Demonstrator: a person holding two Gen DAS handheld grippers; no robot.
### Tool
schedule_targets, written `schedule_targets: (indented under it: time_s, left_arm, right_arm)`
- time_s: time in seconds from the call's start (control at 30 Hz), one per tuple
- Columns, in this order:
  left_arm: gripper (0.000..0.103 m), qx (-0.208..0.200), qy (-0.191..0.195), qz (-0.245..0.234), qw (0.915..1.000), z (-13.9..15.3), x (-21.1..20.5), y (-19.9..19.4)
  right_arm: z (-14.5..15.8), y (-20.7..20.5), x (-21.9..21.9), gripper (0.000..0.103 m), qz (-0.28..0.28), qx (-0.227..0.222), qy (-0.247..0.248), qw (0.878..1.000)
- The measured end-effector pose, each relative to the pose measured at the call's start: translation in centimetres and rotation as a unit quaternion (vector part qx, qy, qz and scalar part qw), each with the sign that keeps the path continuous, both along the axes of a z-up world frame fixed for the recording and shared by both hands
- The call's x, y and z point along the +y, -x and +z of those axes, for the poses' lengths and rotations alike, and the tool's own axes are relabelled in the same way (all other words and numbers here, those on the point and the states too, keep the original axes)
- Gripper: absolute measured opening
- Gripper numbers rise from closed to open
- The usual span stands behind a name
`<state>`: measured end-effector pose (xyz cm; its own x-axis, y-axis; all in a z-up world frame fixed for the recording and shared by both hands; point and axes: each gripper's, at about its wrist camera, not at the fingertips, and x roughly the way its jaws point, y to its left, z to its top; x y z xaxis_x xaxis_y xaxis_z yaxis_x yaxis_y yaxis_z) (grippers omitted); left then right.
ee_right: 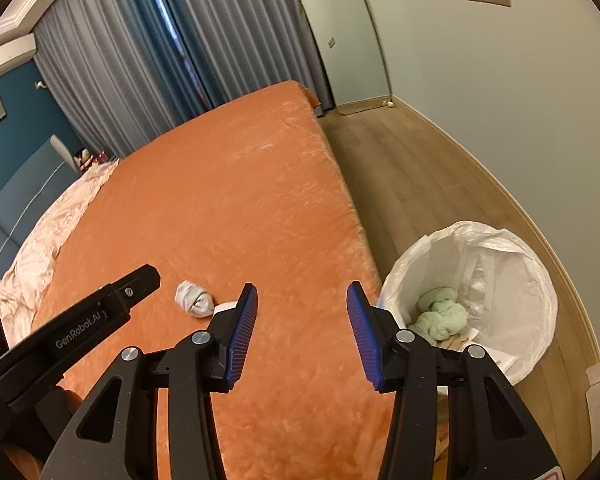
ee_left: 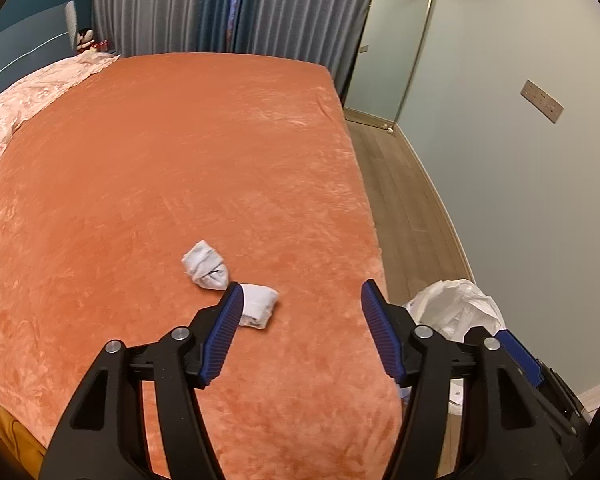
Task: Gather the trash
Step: 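Move both tools back over the two rolled socks on the bed, then grasp the grey rolled sock with the left gripper while the right gripper grasps the white sock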
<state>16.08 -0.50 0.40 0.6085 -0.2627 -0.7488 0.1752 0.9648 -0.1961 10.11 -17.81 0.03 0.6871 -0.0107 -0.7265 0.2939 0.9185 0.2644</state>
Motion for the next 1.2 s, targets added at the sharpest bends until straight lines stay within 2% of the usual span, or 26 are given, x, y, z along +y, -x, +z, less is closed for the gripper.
schedule_targets:
  time_s: [0.53,0.63,0.77,0.93,1.07,1.2]
  left_arm:
    - [0.061,0.024,0.006,0.049,0.9985,-2.1,5.4,-2.0]
    - [0.064,0.034,0.010,0.062,0.9974,-2.8,6.7,-2.6]
    - [0.066,0.052,0.013,0.080,0.9954,-4.1,8.3,-3.4]
    - [0.070,0.071,0.008,0.100,0.9924,-6.0,10.3,-4.7]
    - [0.080,0.093,0.004,0.123,0.9881,-8.2,12.0,-6.1]
    - [0.085,0.115,-0.006,0.134,0.9842,-10.6,12.9,-8.0]
  right_arm:
    - [-1.6,-3.0,5.1,0.047,0.042,0.025,0.015,0.999]
    - [-2.0,-3.6,6.0,0.047,0.050,0.031,0.017,0.998]
    - [-3.1,-4.5,7.3,0.052,0.059,0.043,0.018,0.997]
    - [-5.2,-6.1,8.9,0.052,0.071,0.063,0.018,0.995]
    - [-7.6,-7.8,10.0,0.052,0.080,0.085,0.012,0.993]
    - [-10.1,-9.7,11.2,0.057,0.089,0.107,0.007,0.990]
